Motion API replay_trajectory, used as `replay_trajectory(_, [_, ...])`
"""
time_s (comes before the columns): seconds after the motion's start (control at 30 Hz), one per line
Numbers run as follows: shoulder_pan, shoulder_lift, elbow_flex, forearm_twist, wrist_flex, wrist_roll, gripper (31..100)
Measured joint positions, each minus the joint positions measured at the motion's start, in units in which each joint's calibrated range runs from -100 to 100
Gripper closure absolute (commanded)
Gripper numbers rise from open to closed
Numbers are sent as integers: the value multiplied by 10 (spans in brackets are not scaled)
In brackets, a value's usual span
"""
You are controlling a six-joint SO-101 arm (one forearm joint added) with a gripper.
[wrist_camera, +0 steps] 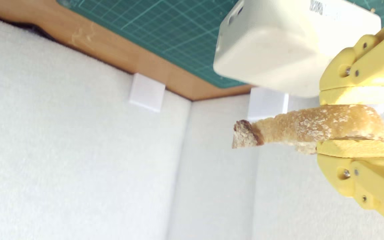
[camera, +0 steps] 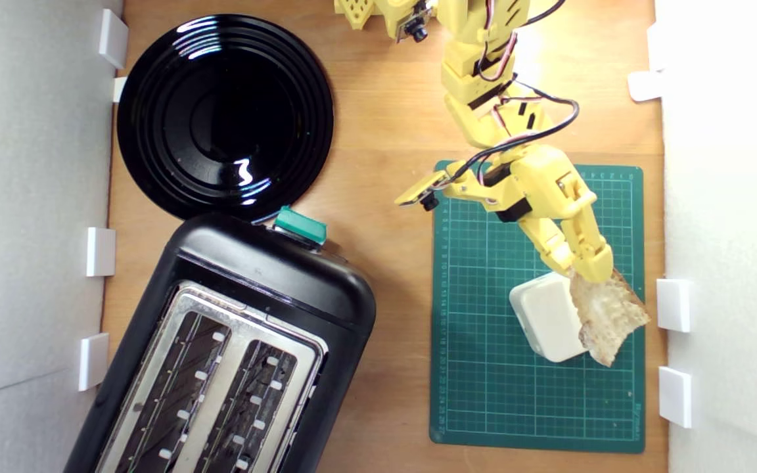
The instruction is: Pick bread and place in toaster
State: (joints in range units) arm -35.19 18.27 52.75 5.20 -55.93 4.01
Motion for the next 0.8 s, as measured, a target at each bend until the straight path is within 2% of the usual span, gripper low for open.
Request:
replay_trajectory(0.33, [49, -349, 1, 4, 278, 2, 713])
replay_trajectory(0.4, [56, -416, 3, 12, 337, 11, 716])
replay_trajectory(0.5, [81, -502, -2, -2, 393, 39, 716])
replay_trajectory(0.67, [108, -551, -57, -3, 486, 84, 716])
replay_trajectory(0.8, [147, -553, -141, -3, 575, 117, 716])
